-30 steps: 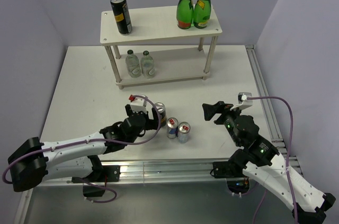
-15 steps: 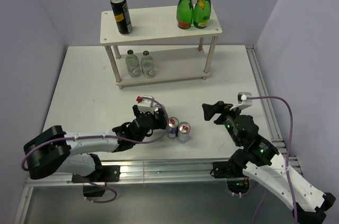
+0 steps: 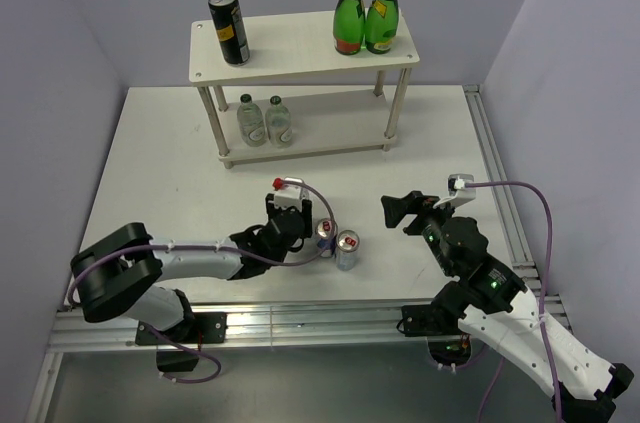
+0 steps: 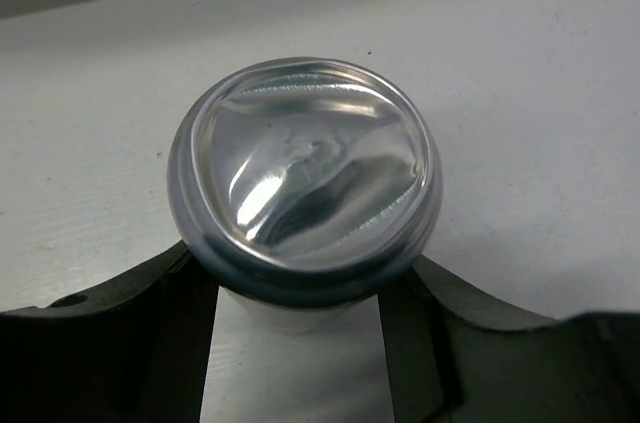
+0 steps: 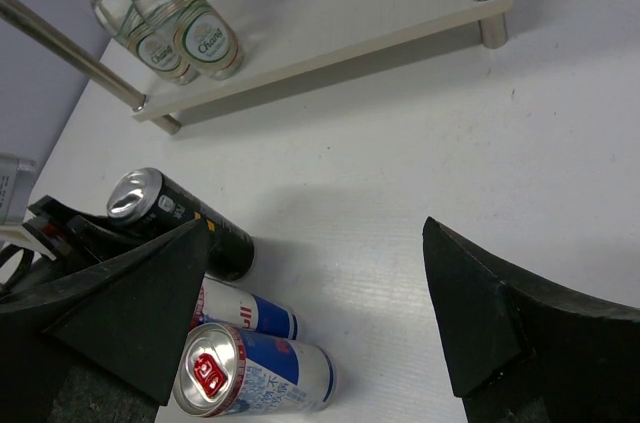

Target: Place and organize the beverage onto the shelf

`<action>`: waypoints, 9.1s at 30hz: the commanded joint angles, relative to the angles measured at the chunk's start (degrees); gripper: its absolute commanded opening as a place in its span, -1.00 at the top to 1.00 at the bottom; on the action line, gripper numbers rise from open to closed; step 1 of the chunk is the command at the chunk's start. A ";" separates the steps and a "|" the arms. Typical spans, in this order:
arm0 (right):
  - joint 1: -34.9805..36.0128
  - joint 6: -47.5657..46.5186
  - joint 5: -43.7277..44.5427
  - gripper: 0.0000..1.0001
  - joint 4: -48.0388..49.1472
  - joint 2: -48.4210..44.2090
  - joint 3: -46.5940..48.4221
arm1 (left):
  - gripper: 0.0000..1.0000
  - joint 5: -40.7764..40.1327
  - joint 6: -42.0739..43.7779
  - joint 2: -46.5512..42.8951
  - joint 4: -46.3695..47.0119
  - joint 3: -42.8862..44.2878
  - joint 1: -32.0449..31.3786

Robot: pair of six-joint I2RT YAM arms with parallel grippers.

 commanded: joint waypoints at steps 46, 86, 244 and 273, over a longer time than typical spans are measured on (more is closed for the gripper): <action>0.25 -0.16 1.08 -0.87 1.13 -5.42 -0.79 | 0.99 12.87 21.98 20.67 -50.27 98.18 28.53; 0.25 0.11 1.17 -0.87 0.69 -5.86 -0.79 | -0.90 9.79 21.10 13.99 -40.94 80.42 28.36; 0.25 -1.74 -4.63 -1.00 3.76 -2.70 -1.23 | -0.98 -2.87 5.84 3.99 -21.76 30.19 -1.69; 0.25 -1.65 -4.10 -1.00 3.33 -2.35 -1.14 | -0.99 0.40 1.06 12.04 5.28 10.01 -19.19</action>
